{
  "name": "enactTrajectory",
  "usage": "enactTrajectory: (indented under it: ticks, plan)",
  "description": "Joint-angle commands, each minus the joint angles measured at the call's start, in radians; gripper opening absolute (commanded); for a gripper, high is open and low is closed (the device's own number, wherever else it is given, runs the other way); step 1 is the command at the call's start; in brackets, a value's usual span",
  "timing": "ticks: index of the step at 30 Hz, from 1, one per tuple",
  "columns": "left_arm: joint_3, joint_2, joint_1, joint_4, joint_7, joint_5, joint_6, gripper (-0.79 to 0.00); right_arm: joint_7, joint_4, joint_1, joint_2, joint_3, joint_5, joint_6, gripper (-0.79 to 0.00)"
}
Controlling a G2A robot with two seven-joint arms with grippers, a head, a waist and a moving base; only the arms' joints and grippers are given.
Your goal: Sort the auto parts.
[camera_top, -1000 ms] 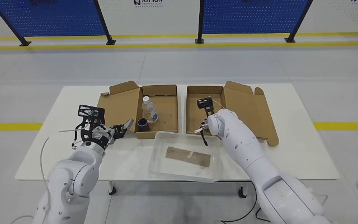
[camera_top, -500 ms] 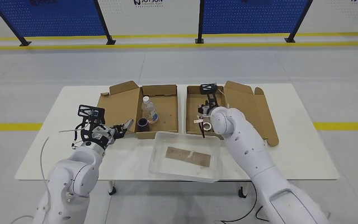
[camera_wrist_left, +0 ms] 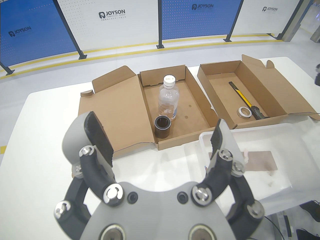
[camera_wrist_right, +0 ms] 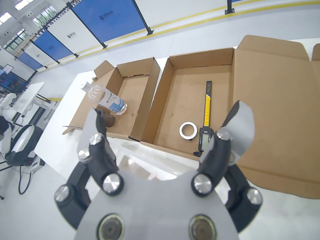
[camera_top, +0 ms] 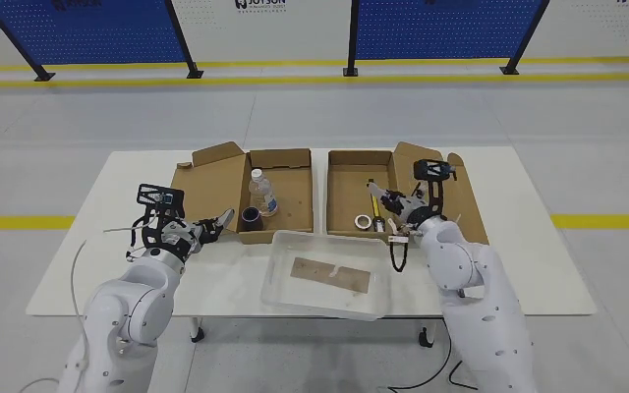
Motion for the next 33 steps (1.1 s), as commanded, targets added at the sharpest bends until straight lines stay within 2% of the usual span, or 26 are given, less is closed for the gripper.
enactTrajectory:
  ticks: [1, 7, 10, 33]
  plan:
    - [0.000, 0.000, 0.000, 0.000, 0.000, 0.000, 0.000, 0.000, -0.017, -0.057, -0.053, 0.004, 0.035, 0.040, -0.013, 0.000]
    - [0.000, 0.000, 0.000, 0.000, 0.000, 0.000, 0.000, 0.000, -0.038, -0.187, -0.178, 0.017, 0.129, 0.090, -0.047, 0.000]
    - [0.000, 0.000, 0.000, 0.000, 0.000, 0.000, 0.000, 0.000, -0.016, -0.207, -0.199, 0.024, 0.165, 0.111, -0.078, 0.000]
    - [0.000, 0.000, 0.000, 0.000, 0.000, 0.000, 0.000, -0.001, -0.010, -0.209, -0.202, 0.025, 0.173, 0.117, -0.087, -0.001]
